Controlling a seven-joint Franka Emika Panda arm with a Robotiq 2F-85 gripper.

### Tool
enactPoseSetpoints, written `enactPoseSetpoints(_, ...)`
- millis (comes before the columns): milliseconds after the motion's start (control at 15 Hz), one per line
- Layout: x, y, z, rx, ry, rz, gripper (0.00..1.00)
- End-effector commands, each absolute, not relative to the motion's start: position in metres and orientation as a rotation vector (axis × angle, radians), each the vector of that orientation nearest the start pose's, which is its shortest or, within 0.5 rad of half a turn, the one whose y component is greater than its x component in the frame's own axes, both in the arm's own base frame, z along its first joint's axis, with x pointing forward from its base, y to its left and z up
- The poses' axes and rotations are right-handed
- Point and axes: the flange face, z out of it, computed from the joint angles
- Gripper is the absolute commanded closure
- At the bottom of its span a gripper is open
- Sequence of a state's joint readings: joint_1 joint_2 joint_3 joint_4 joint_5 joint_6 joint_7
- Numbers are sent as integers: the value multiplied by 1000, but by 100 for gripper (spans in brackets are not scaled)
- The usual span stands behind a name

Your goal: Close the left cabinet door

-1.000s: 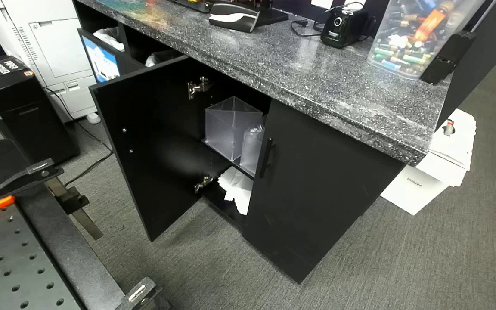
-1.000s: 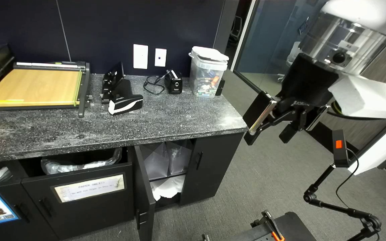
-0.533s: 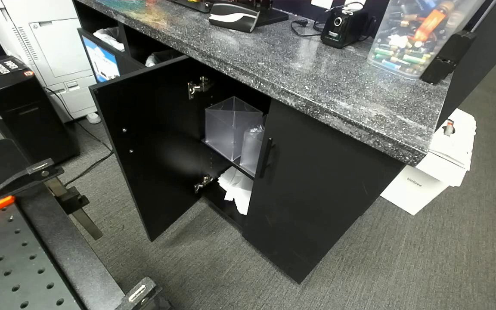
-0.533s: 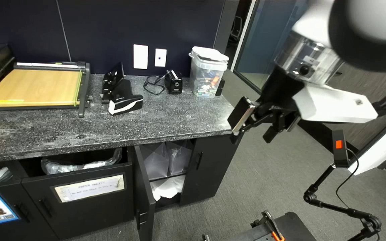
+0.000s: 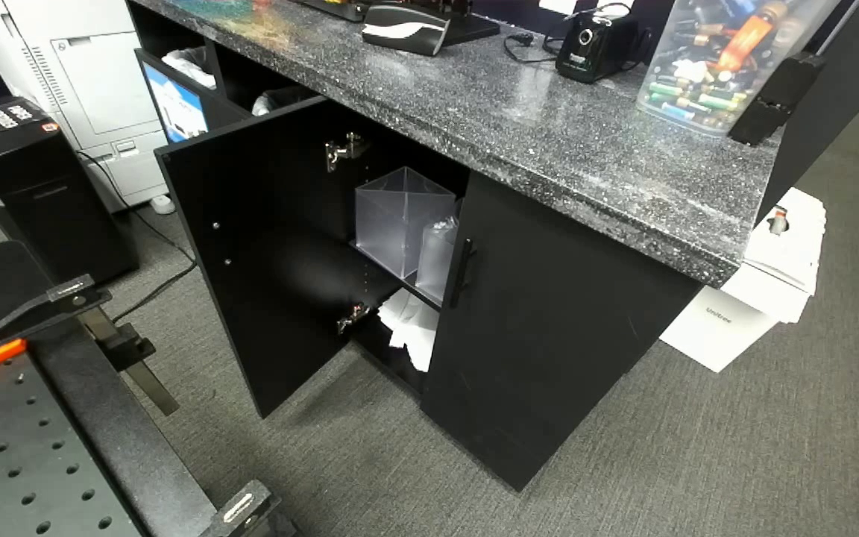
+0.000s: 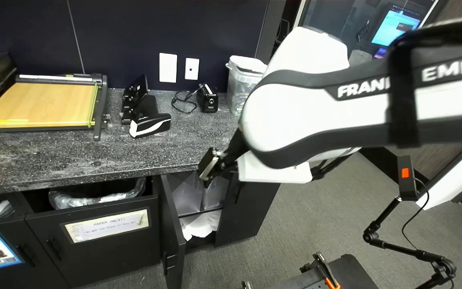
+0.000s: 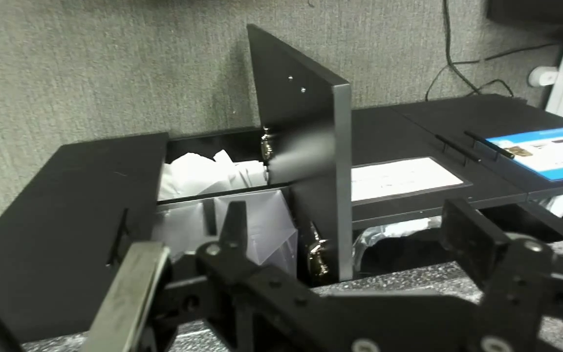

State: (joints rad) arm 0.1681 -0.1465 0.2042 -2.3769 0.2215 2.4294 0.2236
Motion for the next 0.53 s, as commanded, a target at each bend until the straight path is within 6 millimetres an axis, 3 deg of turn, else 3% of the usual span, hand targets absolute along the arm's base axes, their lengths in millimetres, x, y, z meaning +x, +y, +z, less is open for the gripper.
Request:
enactPoseSetpoints(0, 461, 251, 363, -2876, -23, -278, 0)
enactPoseSetpoints(200, 466, 295, 321, -2835, -36, -272, 0)
enactPoseSetpoints(467, 482, 326, 273, -2806, -43, -252, 0)
